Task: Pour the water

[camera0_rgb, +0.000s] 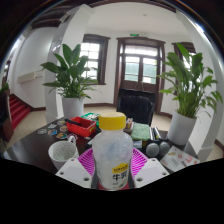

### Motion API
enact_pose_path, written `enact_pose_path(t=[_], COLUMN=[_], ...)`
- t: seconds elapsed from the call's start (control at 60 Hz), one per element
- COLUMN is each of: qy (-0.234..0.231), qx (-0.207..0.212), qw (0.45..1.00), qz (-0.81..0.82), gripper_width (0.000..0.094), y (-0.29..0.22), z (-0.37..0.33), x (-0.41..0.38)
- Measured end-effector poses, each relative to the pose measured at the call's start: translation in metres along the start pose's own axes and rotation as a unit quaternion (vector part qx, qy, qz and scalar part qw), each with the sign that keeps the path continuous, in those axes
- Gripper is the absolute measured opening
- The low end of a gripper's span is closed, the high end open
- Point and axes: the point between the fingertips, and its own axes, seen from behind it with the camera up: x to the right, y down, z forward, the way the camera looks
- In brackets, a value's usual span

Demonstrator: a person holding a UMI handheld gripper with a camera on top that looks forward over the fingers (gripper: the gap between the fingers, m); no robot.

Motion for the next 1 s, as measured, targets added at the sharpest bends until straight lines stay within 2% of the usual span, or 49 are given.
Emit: enact_pose_path(t=[0.067, 0.1, 0.15, 0.167, 0.183, 0.217, 0.417, 0.517, 0.617, 0.717, 0.733, 0.917, 1.0], qy=[0.002, 0.004, 0.006, 0.007, 0.009, 0.013, 0.021, 0.020, 0.015, 0.017, 0.019, 0.073, 0.094], qx=[0.003, 0.004, -0.010, -0.015, 0.004, 0.009, 0.020, 0.017, -0.008, -0.016, -0.017, -0.039, -0.036], qw=[1.000, 1.000, 1.000, 1.000, 1.000, 1.000, 0.999, 0.999, 0.998, 0.997, 0.998, 0.995, 0.993], qz=[0.012, 0.016, 0.016, 0.014, 0.015, 0.015, 0.045, 0.043, 0.053, 0.068, 0.066, 0.059, 0.059], gripper_width=[0.0422, 0.0420, 0.0425, 0.0455, 0.0430, 0.0432, 0.0449, 0.0542, 0.0606, 0.0775, 0.0836, 0.0846, 0.0853], y=[0.002, 0.019, 0.030, 0.034, 0.025, 0.025, 0.034, 0.035, 0.044, 0.037, 0.045, 0.068, 0.074], z=[0.002, 0.015, 0.017, 0.015, 0.015, 0.016, 0.010, 0.011, 0.007, -0.005, -0.019, -0.086, -0.125], x=[-0.002, 0.003, 0.005, 0.006, 0.005, 0.008, 0.012, 0.011, 0.009, 0.005, 0.010, 0.012, 0.002])
